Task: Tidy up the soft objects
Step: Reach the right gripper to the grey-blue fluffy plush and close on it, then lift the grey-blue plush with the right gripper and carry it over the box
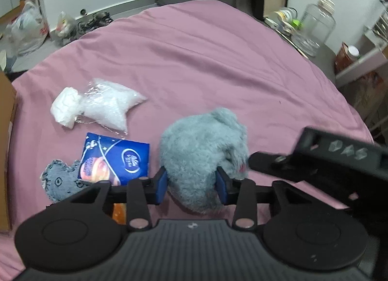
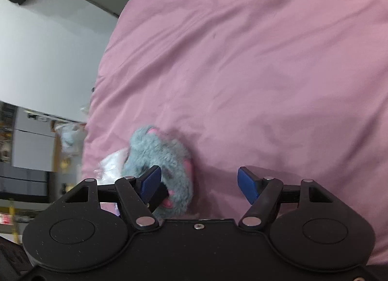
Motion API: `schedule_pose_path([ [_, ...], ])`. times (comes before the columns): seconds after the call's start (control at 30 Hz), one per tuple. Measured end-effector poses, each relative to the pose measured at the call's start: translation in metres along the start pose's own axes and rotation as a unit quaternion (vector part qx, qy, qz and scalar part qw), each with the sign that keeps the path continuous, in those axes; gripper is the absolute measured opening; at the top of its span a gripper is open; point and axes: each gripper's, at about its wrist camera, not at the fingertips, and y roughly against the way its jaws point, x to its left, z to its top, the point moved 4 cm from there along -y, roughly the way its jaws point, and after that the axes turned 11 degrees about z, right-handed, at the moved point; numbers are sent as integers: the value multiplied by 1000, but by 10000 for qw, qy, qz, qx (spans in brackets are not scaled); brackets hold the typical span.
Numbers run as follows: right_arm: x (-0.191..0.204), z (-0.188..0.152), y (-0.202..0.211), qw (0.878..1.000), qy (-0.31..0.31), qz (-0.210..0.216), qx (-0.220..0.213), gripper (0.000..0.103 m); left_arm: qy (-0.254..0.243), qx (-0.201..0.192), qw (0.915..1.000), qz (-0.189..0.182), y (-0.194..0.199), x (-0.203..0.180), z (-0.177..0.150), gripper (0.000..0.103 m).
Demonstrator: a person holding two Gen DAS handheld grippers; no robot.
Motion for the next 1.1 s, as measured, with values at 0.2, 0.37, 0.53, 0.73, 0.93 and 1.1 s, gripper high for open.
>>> schedule_pose_path([
  [0.2,3,1,-8,9999,89,65,84,68,182,-74,9997,-127,-1,7,2,32],
  [0.37,9,-1,-16,9984,162,494,226,23,304,-33,9993,-234,-1,10,4,29],
  [0.53,15,-4,-4,9979,297,562,148,21,494,2,9986,-182,4,14,3,29],
  [0.73,33,-13,12,9957,522,750,118,19,565,-139,9979,-269,25,24,3,28],
  [0.93,54,-30,22,9932,619,971,183,19,707,-304,9967,-275,51,47,4,28],
  [1.1,80,-43,29,9902,850,1077,266,19,837,-470,9951,-249,72,71,5,28],
])
